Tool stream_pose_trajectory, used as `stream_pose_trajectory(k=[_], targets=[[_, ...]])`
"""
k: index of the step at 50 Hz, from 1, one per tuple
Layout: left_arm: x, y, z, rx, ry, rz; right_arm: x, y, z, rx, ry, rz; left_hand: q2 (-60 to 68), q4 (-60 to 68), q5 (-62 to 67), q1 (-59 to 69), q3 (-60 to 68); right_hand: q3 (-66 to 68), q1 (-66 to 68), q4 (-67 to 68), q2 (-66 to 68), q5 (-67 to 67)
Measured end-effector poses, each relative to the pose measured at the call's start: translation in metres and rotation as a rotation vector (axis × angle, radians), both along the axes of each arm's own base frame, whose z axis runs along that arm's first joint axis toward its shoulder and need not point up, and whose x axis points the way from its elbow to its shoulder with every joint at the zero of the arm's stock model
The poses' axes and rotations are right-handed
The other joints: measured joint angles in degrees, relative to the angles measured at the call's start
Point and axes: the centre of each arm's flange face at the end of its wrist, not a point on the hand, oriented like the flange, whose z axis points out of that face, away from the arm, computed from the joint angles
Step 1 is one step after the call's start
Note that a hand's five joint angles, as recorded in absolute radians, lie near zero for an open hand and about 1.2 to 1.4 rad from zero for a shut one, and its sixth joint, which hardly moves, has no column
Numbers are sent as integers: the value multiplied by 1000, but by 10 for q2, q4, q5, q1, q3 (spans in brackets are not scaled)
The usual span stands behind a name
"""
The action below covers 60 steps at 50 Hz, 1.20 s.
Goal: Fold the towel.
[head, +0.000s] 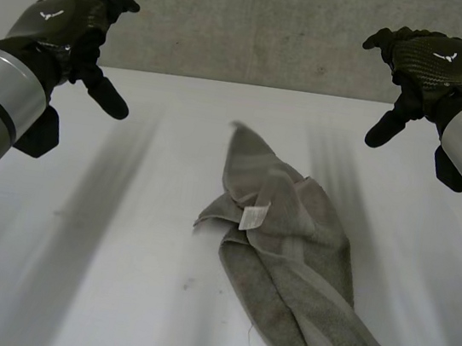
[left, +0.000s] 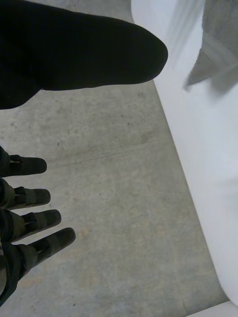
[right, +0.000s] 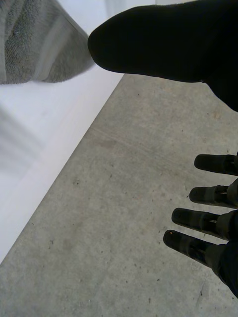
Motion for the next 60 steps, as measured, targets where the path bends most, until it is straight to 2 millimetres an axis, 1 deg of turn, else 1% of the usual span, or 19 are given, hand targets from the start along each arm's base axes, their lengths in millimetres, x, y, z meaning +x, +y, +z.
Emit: stream_pose_trajectory(k=[9, 12, 15, 18, 22, 23, 24, 27, 33, 35, 45, 46, 47, 51, 53, 54, 55, 56, 60], targets=[[-8, -9, -25, 70, -32, -19, 0, 0, -6, -21, 104, 9, 10, 10, 0, 10, 10, 0, 0, 0, 0, 0], [-16, -13, -50, 135, -61, -51, 1, 2, -16, -37, 233, 25, 13, 14, 1, 13, 13, 0, 0, 0, 0, 0], [-19, -14, -57, 152, -69, -63, 2, 3, -18, -41, 260, 32, 13, 14, 1, 13, 13, 0, 0, 0, 0, 0], [-38, -13, -95, 236, -103, -153, 21, 22, -34, -82, 402, 154, 26, 26, 8, 26, 26, 0, 0, 0, 0, 0], [-50, -11, -123, 273, -118, -209, 37, 39, -46, -116, 462, 273, 38, 38, 23, 38, 38, 0, 0, 0, 0, 0], [-50, -11, -123, 273, -118, -209, 37, 39, -46, -116, 462, 273, 38, 38, 23, 38, 38, 0, 0, 0, 0, 0], [-56, -10, -140, 284, -122, -233, 45, 48, -55, -134, 484, 348, 60, 59, 44, 60, 58, 0, 0, 0, 0, 0], [-64, -10, -161, 279, -122, -259, 60, 60, -72, -164, 500, 462, 91, 92, 76, 91, 91, 0, 0, 0, 0, 0], [-72, -9, -181, 261, -118, -279, 75, 63, -93, -172, 510, 521, 137, 136, 121, 136, 136, 1, 13, 0, 1, 0], [-77, -7, -193, 255, -118, -293, 81, 59, -108, -164, 531, 523, 150, 151, 136, 150, 150, 17, 49, 8, 14, 15], [-94, -3, -218, 233, -152, -337, 89, 44, -142, -181, 652, 476, 183, 184, 169, 183, 183, 142, 193, 135, 136, 124], [-97, -3, -221, 217, -171, -346, 90, 39, -147, -201, 678, 449, 225, 221, 205, 224, 224, 223, 286, 217, 220, 202], [-99, -3, -223, 206, -182, -350, 90, 38, -148, -209, 685, 439, 225, 221, 205, 224, 224, 284, 348, 274, 283, 256], [-104, -4, -229, 167, -227, -365, 90, 34, -150, -232, 701, 408, 301, 301, 278, 300, 301, 353, 435, 347, 352, 327], [-108, -5, -233, 130, -264, -374, 90, 31, -150, -248, 706, 388, 440, 432, 416, 437, 440, 481, 579, 475, 485, 454], [-109, -6, -233, 120, -272, -375, 90, 30, -150, -250, 706, 385, 448, 441, 424, 445, 448, 526, 631, 522, 527, 502], [-110, -7, -233, 108, -279, -375, 90, 30, -150, -253, 706, 381, 448, 441, 424, 445, 448, 544, 650, 537, 544, 518], [-111, -8, -233, 90, -287, -374, 90, 29, -149, -257, 705, 378, 525, 524, 508, 521, 525, 551, 660, 546, 550, 527], [-114, -17, -220, 27, -283, -347, 91, 24, -144, -276, 692, 366, 571, 572, 550, 558, 571, 556, 664, 552, 551, 534]])
